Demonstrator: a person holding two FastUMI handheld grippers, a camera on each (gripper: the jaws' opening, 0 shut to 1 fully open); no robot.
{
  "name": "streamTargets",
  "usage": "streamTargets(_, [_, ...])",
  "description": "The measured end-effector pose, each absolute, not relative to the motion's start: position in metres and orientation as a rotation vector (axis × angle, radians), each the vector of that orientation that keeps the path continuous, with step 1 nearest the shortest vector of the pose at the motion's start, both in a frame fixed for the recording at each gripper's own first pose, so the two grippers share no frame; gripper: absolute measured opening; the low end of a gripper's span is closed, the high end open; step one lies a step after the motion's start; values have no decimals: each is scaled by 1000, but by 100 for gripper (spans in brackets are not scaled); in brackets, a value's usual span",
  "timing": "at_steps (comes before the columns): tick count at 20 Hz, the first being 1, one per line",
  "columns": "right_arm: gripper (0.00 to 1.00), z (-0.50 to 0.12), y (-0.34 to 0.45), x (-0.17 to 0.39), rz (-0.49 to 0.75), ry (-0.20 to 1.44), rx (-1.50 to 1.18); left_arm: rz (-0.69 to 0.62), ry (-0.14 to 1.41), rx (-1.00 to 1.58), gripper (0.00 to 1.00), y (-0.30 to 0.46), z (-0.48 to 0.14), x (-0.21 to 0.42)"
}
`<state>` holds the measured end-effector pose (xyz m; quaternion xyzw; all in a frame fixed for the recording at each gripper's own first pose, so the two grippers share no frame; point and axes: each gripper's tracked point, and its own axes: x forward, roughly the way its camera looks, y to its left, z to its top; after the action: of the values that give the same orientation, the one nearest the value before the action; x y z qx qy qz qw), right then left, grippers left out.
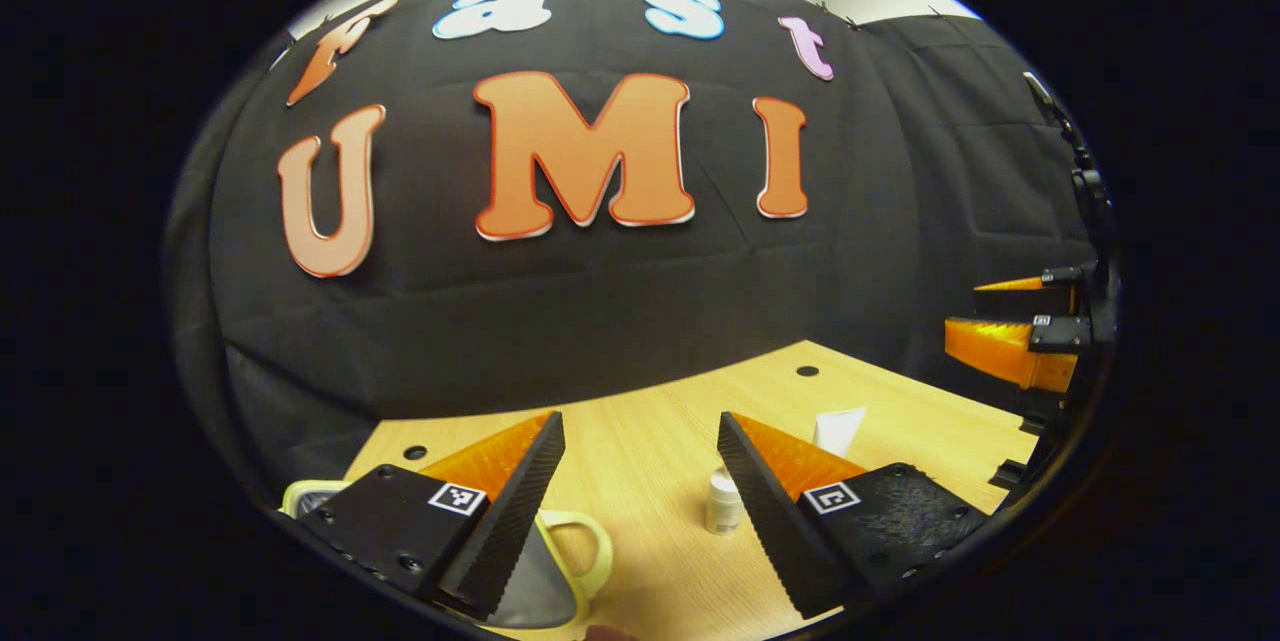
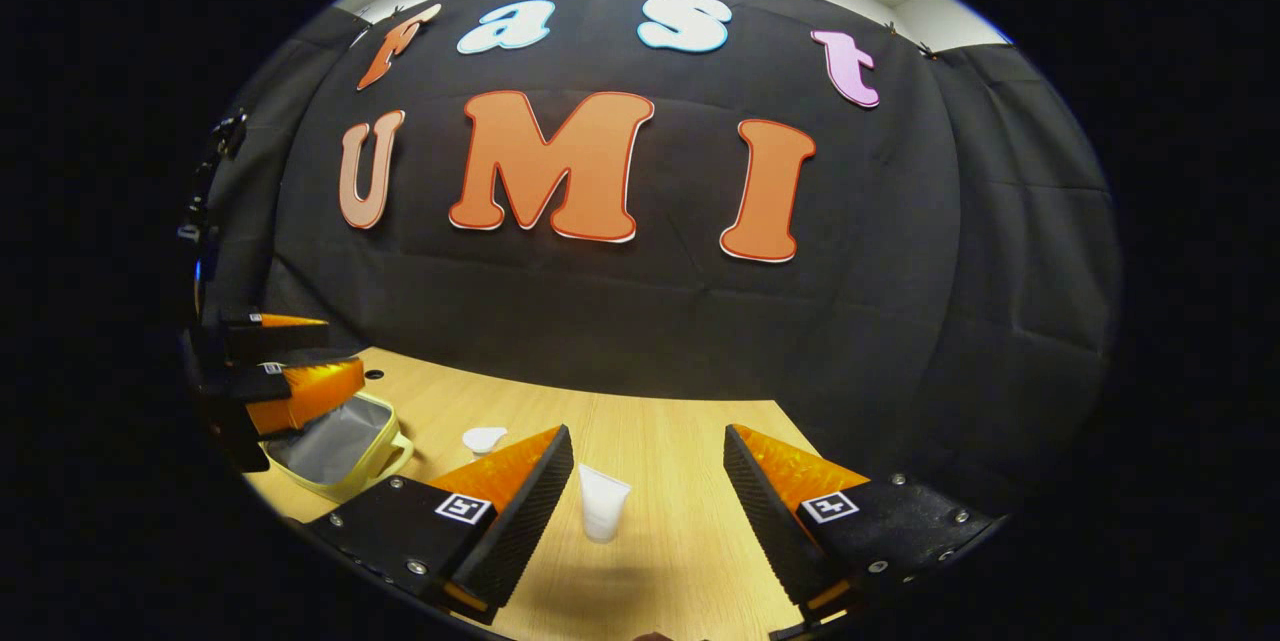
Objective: First open the suitcase, pack the skin care products into it, and then close the suitcase.
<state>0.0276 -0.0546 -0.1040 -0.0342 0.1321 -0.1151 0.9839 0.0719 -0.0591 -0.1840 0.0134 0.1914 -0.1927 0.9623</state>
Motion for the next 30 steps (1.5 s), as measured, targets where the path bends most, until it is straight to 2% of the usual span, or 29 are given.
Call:
streamTargets(11, [97,-125,-94,12,-304,339,-84,-524,628,79,100,-131,-308,62])
streamTargets(25, [98,-175,-87,27,-219,473,-87,-559,800,80,99,-172,-405,85])
streamTargets(28, [97,-189,-85,30,-201,505,-73,-532,806,30,91,-175,-416,91])
streamTargets(29, [97,-195,-84,32,-192,516,-68,-544,814,12,85,-179,-418,89])
streamTargets(30, [97,-201,-82,34,-185,529,-63,-535,807,10,75,-180,-416,88])
